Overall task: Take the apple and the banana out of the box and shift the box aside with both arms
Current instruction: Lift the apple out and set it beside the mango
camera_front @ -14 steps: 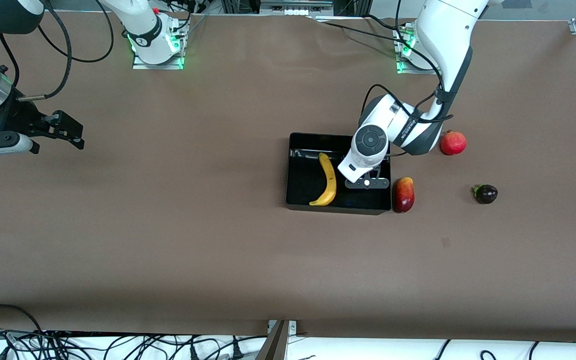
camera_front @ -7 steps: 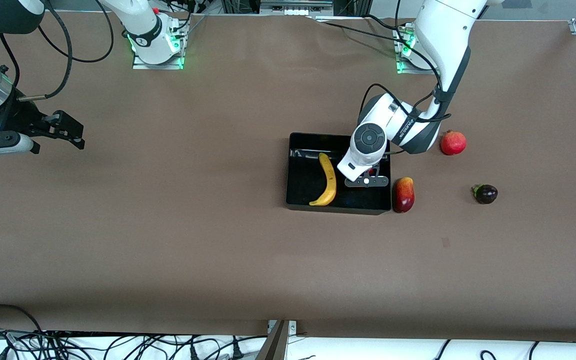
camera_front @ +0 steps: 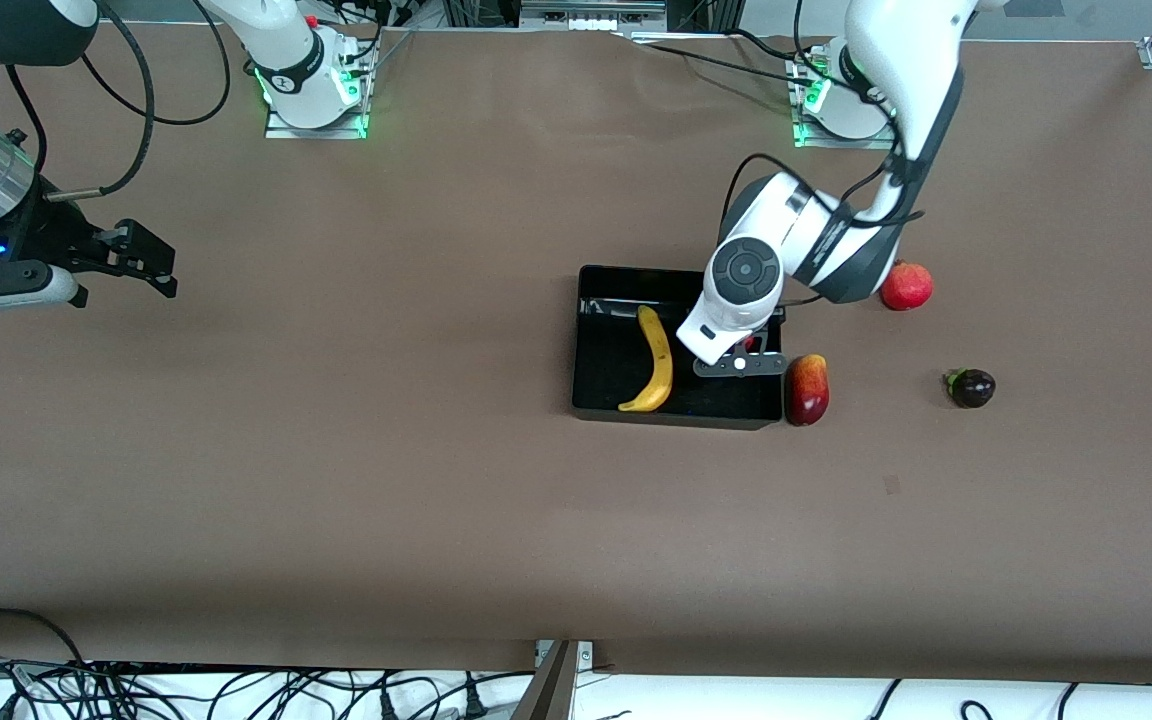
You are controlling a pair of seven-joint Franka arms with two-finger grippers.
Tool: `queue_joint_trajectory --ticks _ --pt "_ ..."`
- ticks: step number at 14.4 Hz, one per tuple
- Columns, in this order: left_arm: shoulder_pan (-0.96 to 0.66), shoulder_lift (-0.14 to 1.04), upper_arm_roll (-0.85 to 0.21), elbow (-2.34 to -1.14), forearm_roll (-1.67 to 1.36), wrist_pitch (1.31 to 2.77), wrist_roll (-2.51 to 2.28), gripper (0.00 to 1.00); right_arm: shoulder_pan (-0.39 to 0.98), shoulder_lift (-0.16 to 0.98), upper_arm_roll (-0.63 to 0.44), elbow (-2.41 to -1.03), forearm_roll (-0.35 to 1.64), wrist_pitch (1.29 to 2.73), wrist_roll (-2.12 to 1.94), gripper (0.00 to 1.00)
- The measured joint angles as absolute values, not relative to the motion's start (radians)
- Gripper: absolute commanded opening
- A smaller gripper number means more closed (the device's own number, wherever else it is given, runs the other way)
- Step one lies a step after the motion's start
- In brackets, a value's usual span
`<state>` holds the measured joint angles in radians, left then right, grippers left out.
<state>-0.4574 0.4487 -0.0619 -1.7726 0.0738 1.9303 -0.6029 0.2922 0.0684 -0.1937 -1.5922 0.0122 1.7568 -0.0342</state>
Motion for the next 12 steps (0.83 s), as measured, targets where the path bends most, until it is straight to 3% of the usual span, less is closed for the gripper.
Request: queue_joint_trajectory --ticks 4,8,12 --pt "-0.354 0.386 -0.046 -1.713 0.08 1.793 -0.462 0.22 0.291 0.068 -0.194 -1.592 0.012 1.757 -0.034 1.0" --pt "-0.197 0.379 -0.042 -1.8 0.08 1.788 -0.267 0.21 0.29 0.068 -0.196 -1.592 0.012 1.757 -0.034 1.0" --pt "-0.166 0.337 -0.043 -2.131 0.142 2.173 -0.245 0.21 0.29 0.068 -0.196 -1.592 0.012 1.757 -0.034 1.0"
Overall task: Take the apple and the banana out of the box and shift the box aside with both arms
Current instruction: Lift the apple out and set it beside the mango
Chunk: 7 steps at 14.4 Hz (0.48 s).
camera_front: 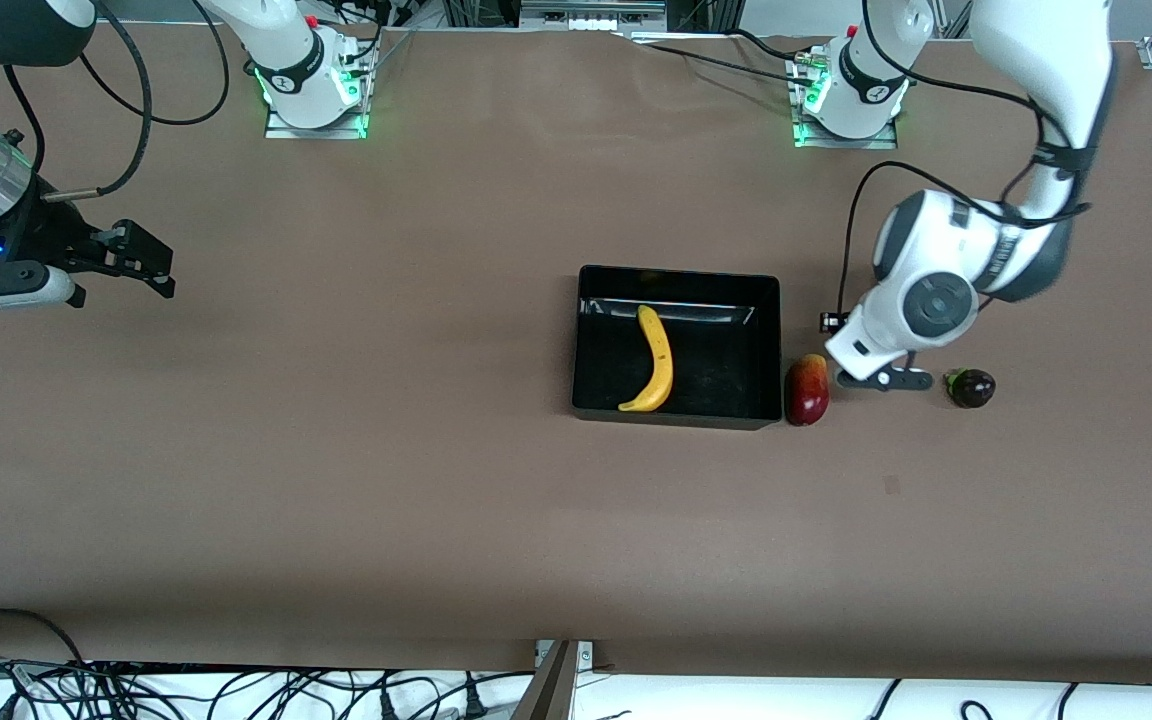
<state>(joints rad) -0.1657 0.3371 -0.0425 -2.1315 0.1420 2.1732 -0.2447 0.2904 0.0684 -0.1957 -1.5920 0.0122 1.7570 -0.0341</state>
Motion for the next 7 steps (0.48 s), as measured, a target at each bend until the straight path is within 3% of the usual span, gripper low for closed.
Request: queue_joint_trajectory --ticks 2,3,4,5,7 --pt "-0.148 0.337 -0.043 -2.246 0.161 2.315 -0.243 0.24 0.29 0.068 -0.196 -1.592 0.012 1.757 -0.034 1.0" --pt "-0.136 0.338 -0.043 -2.273 0.165 2.349 -0.239 0.39 0.29 0.068 -0.196 -1.592 0.012 1.757 -0.034 1.0" --pt "-0.129 0.333 -0.045 -2.28 0.165 2.358 -0.231 0.82 0.29 0.068 -0.196 -1.592 0.013 1.757 -0.034 1.0" --pt "-0.127 0.332 -0.045 -2.28 0.166 2.359 -0.229 1.0 0.291 0.068 -0.195 -1.592 0.014 1.757 -0.034 1.0" --pt "-0.126 0.332 -0.045 -2.278 0.166 2.361 -0.228 1.0 0.291 0.068 -0.195 -1.592 0.014 1.757 -0.034 1.0"
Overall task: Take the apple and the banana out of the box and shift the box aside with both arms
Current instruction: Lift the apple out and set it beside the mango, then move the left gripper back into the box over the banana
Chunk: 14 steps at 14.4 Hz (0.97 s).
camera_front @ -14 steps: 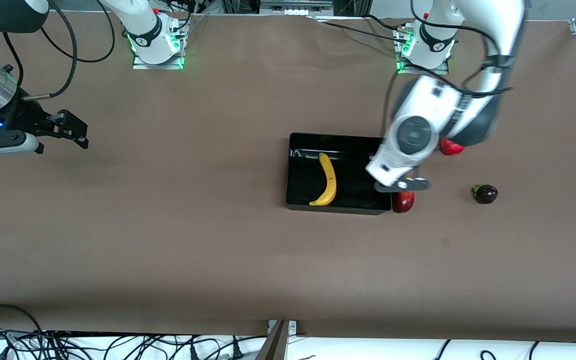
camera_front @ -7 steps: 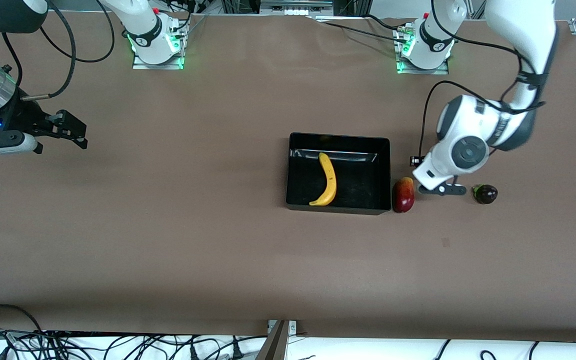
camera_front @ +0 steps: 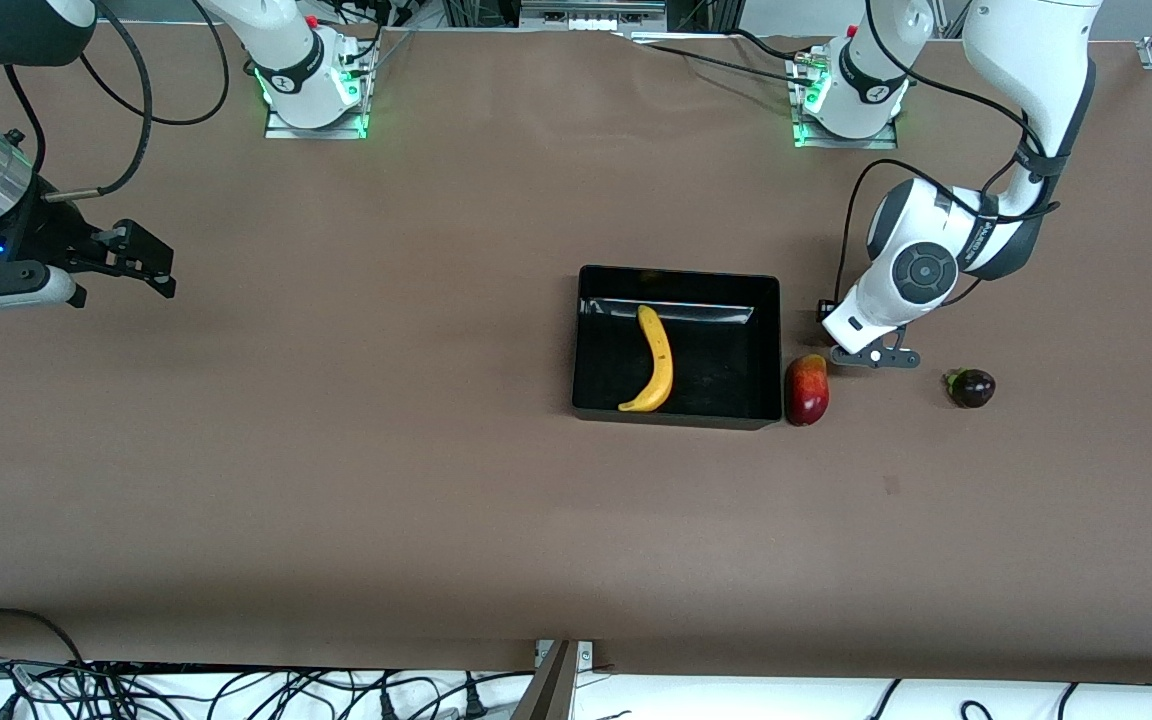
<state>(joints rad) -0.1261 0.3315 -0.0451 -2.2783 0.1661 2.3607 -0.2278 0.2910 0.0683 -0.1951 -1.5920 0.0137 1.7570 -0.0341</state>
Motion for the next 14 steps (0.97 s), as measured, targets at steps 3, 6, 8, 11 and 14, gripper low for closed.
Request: queue_joint_trajectory --ticks 3,6,8,11,14 --pt "-0.126 0.304 -0.048 -2.247 0.166 2.339 -0.228 1.0 0.291 0.068 -0.195 -1.592 0.014 1.757 -0.034 1.0" --pt "-0.127 0.247 -0.106 -2.041 0.147 2.053 -0.228 1.0 0.291 0.068 -0.194 -1.592 0.014 1.757 -0.034 1.0" --pt "-0.134 0.253 -0.178 -1.836 0.075 1.863 -0.236 1.0 0.291 0.068 -0.194 -1.592 0.014 1.757 -0.034 1.0" --pt "-0.176 0.318 -0.232 -1.671 -0.003 1.803 -0.289 1.0 0.291 0.068 -0.194 -1.592 0.014 1.757 -0.034 1.0" --pt "-0.28 0.425 -0.236 -1.644 -0.019 1.9 -0.373 1.0 0.291 0.068 -0.194 -1.591 0.014 1.757 -0.034 1.0"
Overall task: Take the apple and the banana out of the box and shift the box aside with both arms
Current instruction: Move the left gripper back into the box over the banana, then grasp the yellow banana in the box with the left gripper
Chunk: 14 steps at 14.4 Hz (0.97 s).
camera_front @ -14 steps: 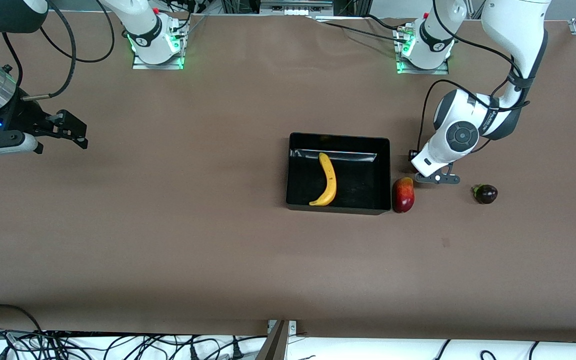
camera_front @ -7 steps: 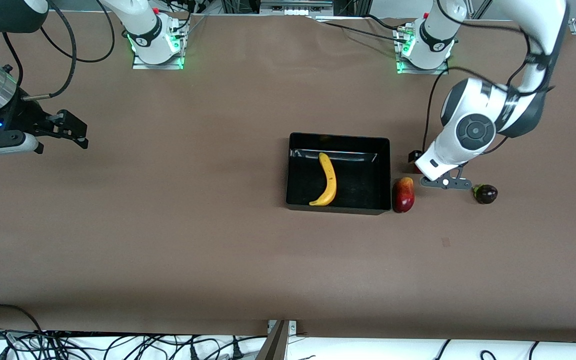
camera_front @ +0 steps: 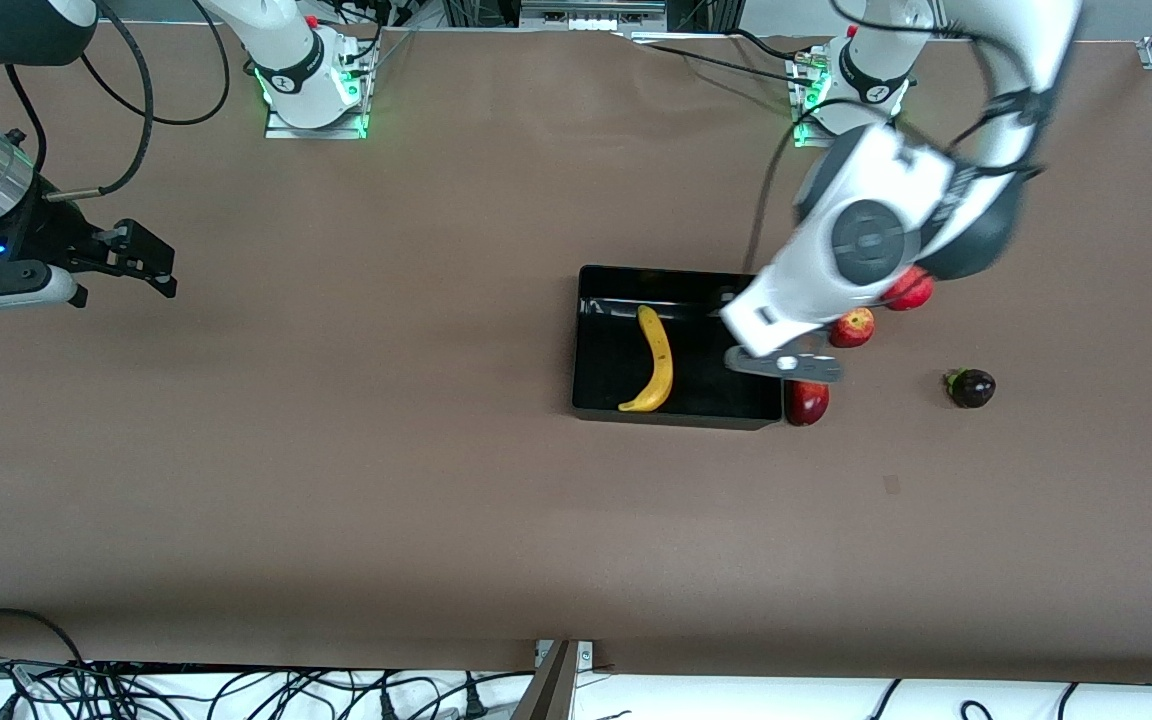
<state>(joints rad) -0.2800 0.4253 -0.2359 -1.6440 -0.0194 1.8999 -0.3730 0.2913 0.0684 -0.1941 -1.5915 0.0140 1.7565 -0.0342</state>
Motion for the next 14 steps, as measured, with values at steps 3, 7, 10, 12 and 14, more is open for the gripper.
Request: queue_joint_trajectory --ticks 3,7,10,12,14 --pt "-0.351 0.546 -0.236 -1.647 -0.019 2.039 -0.426 1.0 0.291 0.068 -0.194 -1.591 0.014 1.757 -0.034 1.0" --pt "-0.359 0.654 -0.233 -1.698 -0.018 2.23 -0.426 1.0 0.291 0.068 -0.194 -1.59 0.014 1.757 -0.034 1.0" --pt "-0.372 0.685 -0.234 -1.716 -0.016 2.262 -0.428 1.0 0.291 0.068 -0.194 -1.59 0.014 1.757 -0.034 1.0" --pt "-0.379 0.69 -0.234 -1.728 -0.016 2.282 -0.43 1.0 0.291 0.068 -0.194 -1.59 0.014 1.757 -0.034 1.0" --pt "-0.38 0.694 -0.234 -1.733 -0.015 2.292 -0.43 0.92 0.291 0.068 -0.194 -1.59 0.014 1.757 -0.034 1.0"
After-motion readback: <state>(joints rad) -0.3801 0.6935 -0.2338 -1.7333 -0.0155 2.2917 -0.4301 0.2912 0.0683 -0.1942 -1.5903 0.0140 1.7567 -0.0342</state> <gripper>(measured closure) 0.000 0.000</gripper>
